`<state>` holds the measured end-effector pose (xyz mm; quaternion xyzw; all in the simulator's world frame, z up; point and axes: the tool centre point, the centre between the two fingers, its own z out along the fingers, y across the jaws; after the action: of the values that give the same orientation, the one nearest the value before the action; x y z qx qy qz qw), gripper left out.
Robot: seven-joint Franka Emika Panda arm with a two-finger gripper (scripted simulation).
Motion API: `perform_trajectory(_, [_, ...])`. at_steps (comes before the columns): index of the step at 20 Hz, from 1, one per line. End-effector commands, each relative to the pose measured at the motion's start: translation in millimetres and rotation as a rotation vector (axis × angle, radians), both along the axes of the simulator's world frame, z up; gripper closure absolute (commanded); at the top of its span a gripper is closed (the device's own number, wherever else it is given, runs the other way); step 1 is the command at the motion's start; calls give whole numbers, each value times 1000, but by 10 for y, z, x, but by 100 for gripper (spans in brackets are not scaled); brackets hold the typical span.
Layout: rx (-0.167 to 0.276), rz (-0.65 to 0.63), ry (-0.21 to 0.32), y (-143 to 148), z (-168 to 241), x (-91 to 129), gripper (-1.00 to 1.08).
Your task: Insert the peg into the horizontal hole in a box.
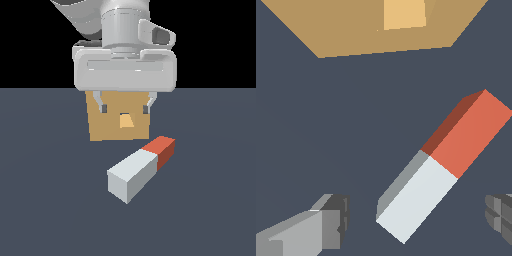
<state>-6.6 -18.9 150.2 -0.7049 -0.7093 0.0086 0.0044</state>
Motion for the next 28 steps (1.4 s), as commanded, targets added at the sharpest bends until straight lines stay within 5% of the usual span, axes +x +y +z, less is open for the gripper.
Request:
perform_trajectory(1, [0,0,0,0,0,0,-92])
perform_trajectory(13, [-1,-117,-3,-60,-130,64,-92])
perform_trajectory(28, [-2,-534,-16,-331,-592,230,-92])
